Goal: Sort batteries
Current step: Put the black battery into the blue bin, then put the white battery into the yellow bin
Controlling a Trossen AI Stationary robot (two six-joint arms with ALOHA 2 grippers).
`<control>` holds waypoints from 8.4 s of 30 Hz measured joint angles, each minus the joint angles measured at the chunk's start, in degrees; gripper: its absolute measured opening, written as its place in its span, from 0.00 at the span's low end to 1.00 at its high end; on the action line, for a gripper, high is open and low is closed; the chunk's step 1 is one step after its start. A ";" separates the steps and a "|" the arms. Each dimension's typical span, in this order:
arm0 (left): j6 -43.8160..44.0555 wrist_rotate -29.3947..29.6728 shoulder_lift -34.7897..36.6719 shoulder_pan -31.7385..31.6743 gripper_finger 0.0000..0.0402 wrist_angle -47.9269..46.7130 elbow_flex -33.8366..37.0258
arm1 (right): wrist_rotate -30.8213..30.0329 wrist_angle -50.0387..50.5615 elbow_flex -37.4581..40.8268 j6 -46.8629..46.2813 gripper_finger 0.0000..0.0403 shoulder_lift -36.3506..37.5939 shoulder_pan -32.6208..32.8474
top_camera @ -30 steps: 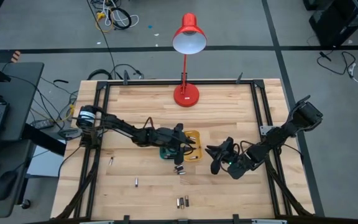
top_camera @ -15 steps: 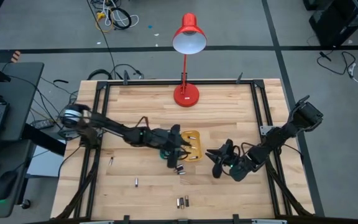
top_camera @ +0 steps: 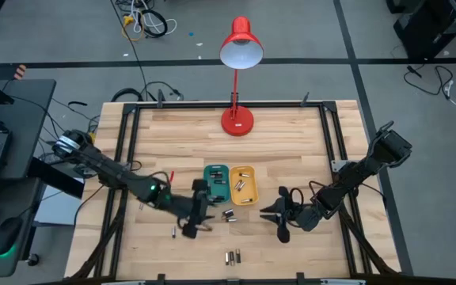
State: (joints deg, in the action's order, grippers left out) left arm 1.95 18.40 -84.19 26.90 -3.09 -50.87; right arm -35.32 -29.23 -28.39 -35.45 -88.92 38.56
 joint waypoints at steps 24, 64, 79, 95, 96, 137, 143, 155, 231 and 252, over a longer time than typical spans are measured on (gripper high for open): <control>52.61 4.76 -0.08 5.09 0.43 -42.83 3.01 | -2.60 -6.76 -1.61 16.08 0.18 0.00 -1.97; 14.31 16.25 -30.67 5.72 0.43 65.12 17.44 | 2.34 -7.55 -1.61 14.46 0.18 0.00 -5.15; 10.85 21.93 -36.63 5.84 0.43 64.72 12.09 | 2.34 -7.61 -1.61 13.13 0.18 0.00 -4.85; 16.91 21.39 -36.63 6.20 0.31 60.04 12.09 | 2.37 -7.57 -1.61 13.64 0.18 0.00 -4.14; 16.88 21.37 -36.63 6.20 0.31 60.04 12.09 | 2.36 -7.57 -1.61 13.72 0.18 0.00 -4.14; 7.47 14.41 -36.58 3.65 0.14 60.72 12.07 | 2.37 -7.46 -1.61 14.53 0.18 0.00 -4.14; 7.14 18.06 -36.68 5.22 0.18 62.83 12.22 | 2.37 -7.46 -1.61 14.44 0.18 0.00 -4.14; 5.94 18.81 -32.60 7.27 0.17 63.41 12.28 | 2.37 -7.37 -1.61 14.00 0.18 0.00 -4.12; 28.32 18.36 4.18 -1.56 0.38 -12.34 14.58 | -6.62 17.93 -1.35 -19.30 0.16 -0.02 -8.61; 26.50 21.00 4.20 -1.75 0.38 -18.34 14.58 | -8.52 7.37 -1.37 -12.01 0.16 -0.02 -6.90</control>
State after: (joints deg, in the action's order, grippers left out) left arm 28.45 39.40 -79.99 25.15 -21.43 -36.29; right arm -43.83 -21.86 -29.76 -47.46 -88.95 31.65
